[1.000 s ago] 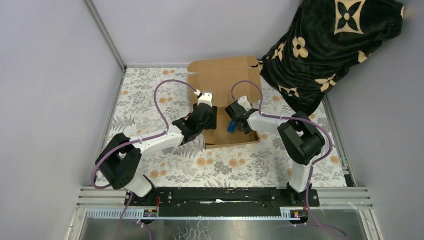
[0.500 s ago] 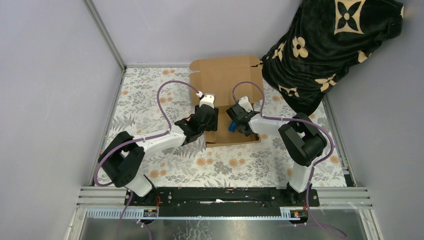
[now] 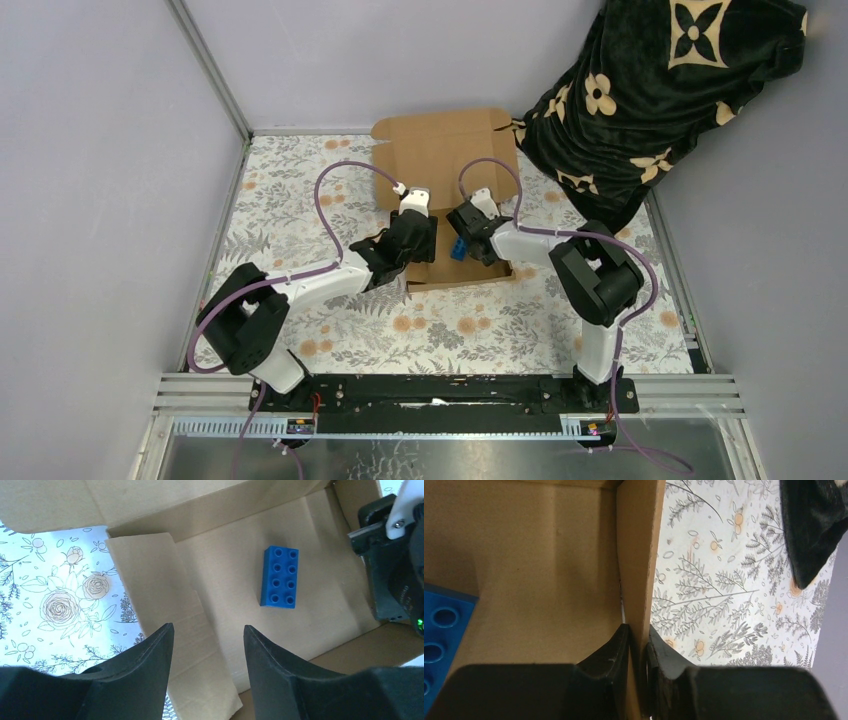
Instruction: Fold the paper box
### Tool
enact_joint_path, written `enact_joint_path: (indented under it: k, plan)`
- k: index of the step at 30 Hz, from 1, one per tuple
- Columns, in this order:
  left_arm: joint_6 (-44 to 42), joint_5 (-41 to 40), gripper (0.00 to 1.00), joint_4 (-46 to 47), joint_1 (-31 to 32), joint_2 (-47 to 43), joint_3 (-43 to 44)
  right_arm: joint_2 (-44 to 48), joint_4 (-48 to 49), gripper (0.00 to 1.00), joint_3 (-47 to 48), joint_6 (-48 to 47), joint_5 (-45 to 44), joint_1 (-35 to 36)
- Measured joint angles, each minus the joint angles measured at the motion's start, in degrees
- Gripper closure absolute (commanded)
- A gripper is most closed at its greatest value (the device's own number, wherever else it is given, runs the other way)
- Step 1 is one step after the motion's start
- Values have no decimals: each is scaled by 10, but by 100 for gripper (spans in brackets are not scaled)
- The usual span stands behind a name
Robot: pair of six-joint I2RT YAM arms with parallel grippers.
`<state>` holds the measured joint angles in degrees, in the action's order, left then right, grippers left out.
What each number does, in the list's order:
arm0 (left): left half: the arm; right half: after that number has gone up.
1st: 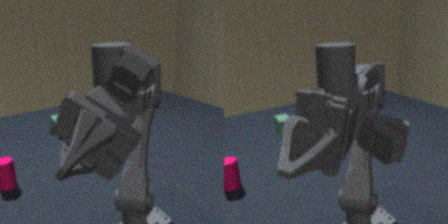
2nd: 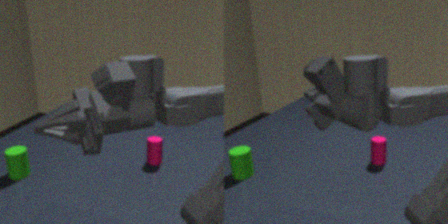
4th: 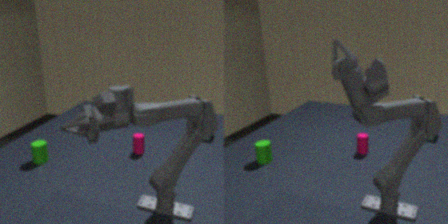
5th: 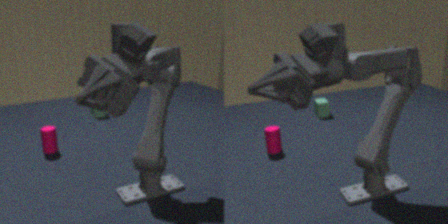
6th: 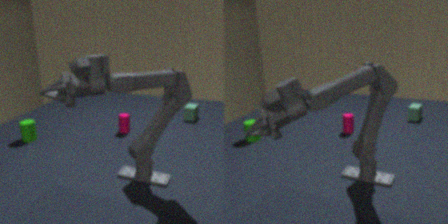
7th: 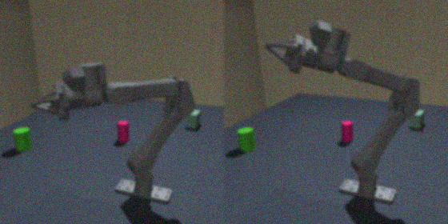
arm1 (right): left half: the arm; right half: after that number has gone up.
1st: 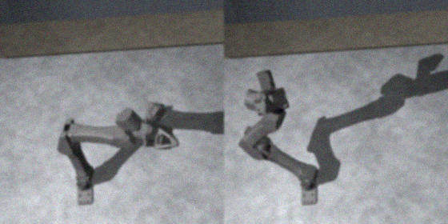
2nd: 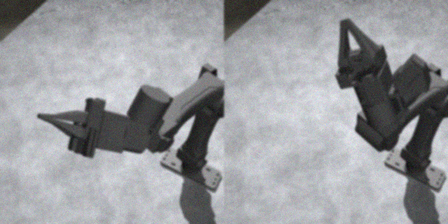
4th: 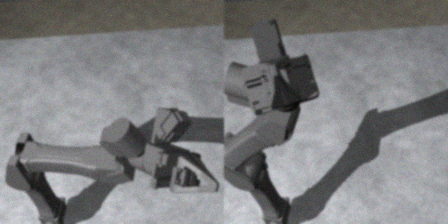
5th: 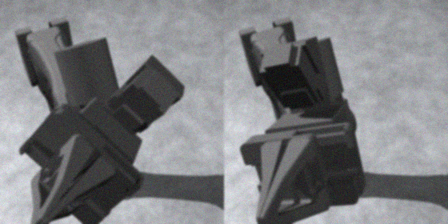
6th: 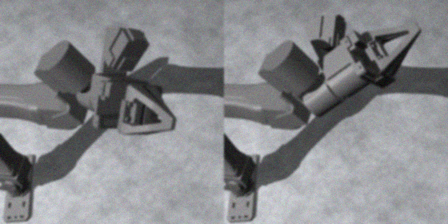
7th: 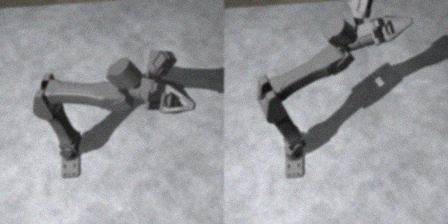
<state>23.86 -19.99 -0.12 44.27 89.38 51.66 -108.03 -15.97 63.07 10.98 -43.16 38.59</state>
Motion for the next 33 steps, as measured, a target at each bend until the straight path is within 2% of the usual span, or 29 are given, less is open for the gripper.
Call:
enact_joint_path:
  k: [20,24,28,33]
  plan:
    - [0,-9,40,0,0,-1,-6,-60,-42,100,65,28,-40,24]
    - [0,-10,40,0,0,-1,-7,-55,-36,88,60,30,-39,24]
    - [-1,-10,40,-2,0,-5,-8,-33,-25,67,40,35,-17,24]
    - [-2,-15,40,-2,0,-15,-8,-6,-24,59,19,47,21,23]
